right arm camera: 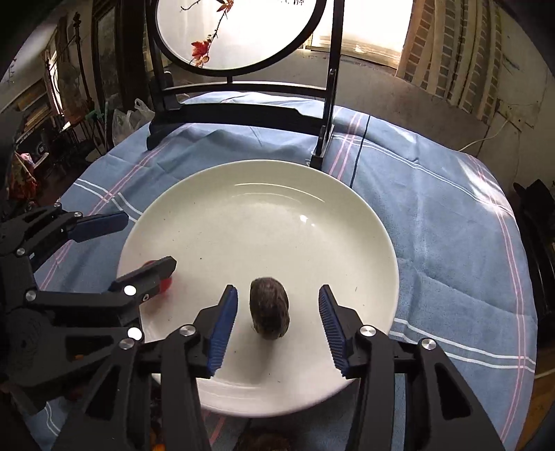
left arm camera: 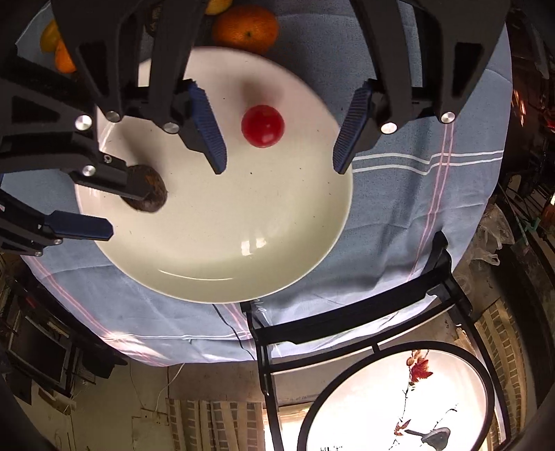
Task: Organize fruits
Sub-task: 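Place a red cherry tomato with the left tool while the right places a dark plum, then place an orange on the plate with the left tool while the right places a yellow fruit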
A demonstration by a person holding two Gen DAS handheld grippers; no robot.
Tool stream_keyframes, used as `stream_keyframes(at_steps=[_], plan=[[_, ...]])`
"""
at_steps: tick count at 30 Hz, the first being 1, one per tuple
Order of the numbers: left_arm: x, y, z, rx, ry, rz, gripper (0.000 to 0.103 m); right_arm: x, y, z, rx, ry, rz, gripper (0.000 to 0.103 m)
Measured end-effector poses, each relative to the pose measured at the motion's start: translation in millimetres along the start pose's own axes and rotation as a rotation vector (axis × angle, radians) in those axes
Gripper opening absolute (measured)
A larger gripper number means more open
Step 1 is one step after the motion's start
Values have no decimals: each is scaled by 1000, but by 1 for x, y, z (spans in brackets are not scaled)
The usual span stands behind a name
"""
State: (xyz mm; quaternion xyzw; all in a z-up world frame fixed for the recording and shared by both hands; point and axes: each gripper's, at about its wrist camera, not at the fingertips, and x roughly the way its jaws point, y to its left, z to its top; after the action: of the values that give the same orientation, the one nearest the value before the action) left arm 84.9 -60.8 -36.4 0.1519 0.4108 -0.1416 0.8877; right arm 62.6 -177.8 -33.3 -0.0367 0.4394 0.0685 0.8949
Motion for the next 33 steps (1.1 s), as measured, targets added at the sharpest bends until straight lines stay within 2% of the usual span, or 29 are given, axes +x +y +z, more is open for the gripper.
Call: stream_keyframes(at_steps=[4, 5, 7, 9, 12, 17, 22, 31, 33], plan=[[-26, 11, -11, -29, -27, -29, 63, -37, -4, -19, 5, -23, 45, 57], [-35, 13, -17, -27, -39, -39, 63, -47, -4, -27, 1, -29, 65, 61], [-55, 14, -34, -14, -65, -61, 67, -70, -1, -52, -35, -41, 90, 63], [-73, 12, -56, 16, -82, -77, 72, -87, 4, -82, -74, -35, 112, 64], [-93, 3, -94, 79, -77, -110, 73, -101, 12, -127, -120, 10, 122, 63], [-107, -15, -153, 166, -24, -189, 73, -103, 18, -177, -199, 62, 100, 63], [-105, -35, -176, 214, 8, -243, 73, -90, 14, -188, -216, 104, 90, 63], [-85, -57, -168, 211, 41, -288, 72, -77, 16, -181, -246, 95, 99, 61], [-82, -59, -166, 205, 40, -284, 70, -75, 16, -179, -261, 88, 108, 52]])
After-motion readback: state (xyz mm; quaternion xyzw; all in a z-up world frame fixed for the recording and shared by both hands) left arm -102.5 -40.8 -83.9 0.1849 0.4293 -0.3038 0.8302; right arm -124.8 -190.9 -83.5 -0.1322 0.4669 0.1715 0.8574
